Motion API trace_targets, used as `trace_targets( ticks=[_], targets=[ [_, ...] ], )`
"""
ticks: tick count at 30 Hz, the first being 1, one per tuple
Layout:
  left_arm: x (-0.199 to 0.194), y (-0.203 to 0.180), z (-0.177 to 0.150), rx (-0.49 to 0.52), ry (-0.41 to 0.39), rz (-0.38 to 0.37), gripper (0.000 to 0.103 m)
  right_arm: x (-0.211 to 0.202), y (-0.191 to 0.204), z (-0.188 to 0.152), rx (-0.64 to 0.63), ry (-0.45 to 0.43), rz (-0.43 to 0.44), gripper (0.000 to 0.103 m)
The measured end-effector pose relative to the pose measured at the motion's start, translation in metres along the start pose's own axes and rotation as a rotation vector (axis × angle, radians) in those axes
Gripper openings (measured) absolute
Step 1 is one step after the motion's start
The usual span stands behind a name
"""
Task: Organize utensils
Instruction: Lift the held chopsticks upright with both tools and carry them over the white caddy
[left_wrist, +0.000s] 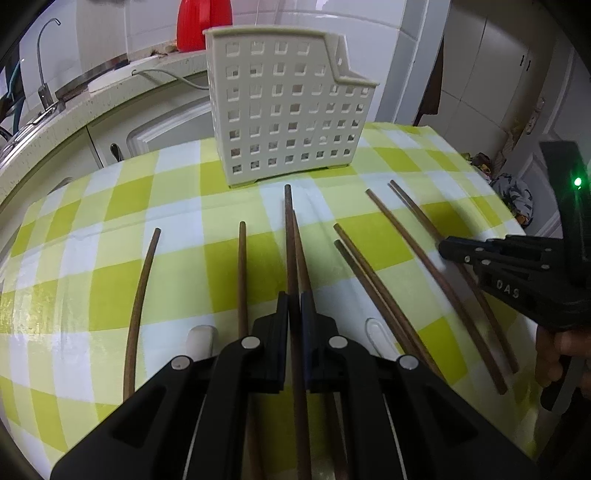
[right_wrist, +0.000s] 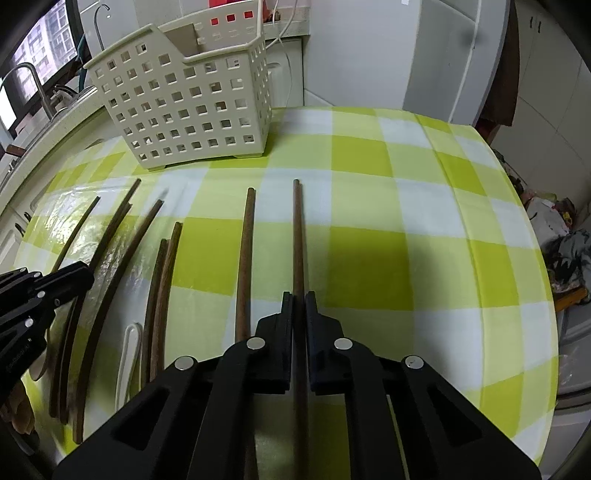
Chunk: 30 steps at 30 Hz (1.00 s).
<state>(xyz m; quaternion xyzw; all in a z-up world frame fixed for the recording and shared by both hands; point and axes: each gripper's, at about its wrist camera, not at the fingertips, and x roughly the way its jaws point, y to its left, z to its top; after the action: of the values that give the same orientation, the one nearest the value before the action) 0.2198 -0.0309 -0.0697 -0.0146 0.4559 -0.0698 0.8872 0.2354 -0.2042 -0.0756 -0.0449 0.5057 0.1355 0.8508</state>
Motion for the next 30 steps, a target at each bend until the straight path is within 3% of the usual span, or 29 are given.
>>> trace_targets(
  ticks=[22, 30],
  targets=[
    [-0.129, -0.009, -0.001, -0.005, -0.207, -0.060, 0.006, -0.153, -0.002, -0.021, -0.040, -0.265, 0.079, 0.008],
    [-0.158, -0.005, 0.013, -0.004, -0.242, -0.067, 0.006, -0.180, -0.004, -0.012, -0.051, -0.304, 0.103, 0.008]
  ],
)
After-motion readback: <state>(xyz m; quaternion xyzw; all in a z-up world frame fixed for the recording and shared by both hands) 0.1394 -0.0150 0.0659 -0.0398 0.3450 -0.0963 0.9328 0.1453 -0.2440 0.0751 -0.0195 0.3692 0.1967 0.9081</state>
